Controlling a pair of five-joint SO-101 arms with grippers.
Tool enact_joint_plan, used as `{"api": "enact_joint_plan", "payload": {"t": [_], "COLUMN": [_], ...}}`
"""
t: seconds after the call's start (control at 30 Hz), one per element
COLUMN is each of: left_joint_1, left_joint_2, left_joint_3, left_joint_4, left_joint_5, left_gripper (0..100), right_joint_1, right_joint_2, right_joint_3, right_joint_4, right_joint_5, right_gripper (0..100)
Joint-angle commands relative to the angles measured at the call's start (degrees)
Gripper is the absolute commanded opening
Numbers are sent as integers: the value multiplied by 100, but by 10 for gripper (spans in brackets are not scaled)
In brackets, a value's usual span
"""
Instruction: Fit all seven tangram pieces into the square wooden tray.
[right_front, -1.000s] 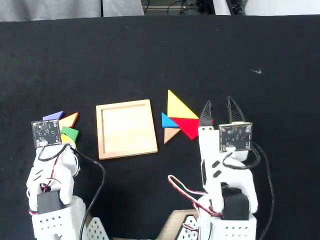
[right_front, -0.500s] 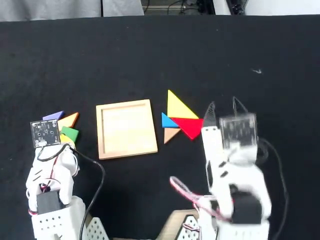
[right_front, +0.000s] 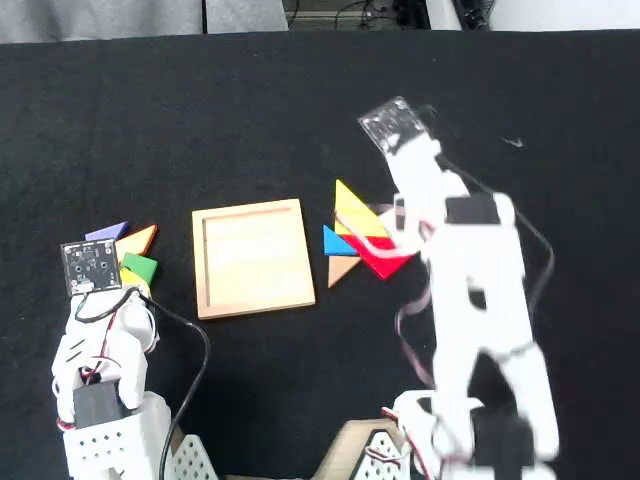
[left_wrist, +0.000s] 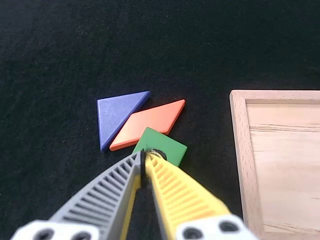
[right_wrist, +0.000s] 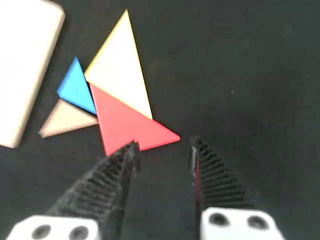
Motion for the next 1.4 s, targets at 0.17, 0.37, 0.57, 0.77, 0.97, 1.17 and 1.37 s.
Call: {"api": "enact_joint_plan", "payload": {"t": [0.17,0.37,0.57,0.77,0.97,1.17,1.37], "left_joint_1": [-48,-4,-4,-4,-4,-4,-13], "left_joint_2": [-53,-53,-53,-53,-53,-53,-53], "left_joint_3": [75,101,101,101,101,101,101], "left_joint_4": [-123,-132,-132,-132,-132,-132,-132], "left_joint_5": [26,0,0,0,0,0,0], "left_gripper": [30,30,30,30,30,30,30], "right_joint_1": [888,897,879,932,923,527,-1354], "right_joint_2": [2818,3574,3873,3837,2404,-75,-1262], "right_joint_3": [-1886,-2220,-2167,-1833,-444,919,1332], "right_joint_4": [-387,-413,-308,668,765,598,1196], "right_joint_5": [167,246,967,1670,2295,1679,-141], "right_gripper": [34,11,11,11,11,12,204]}}
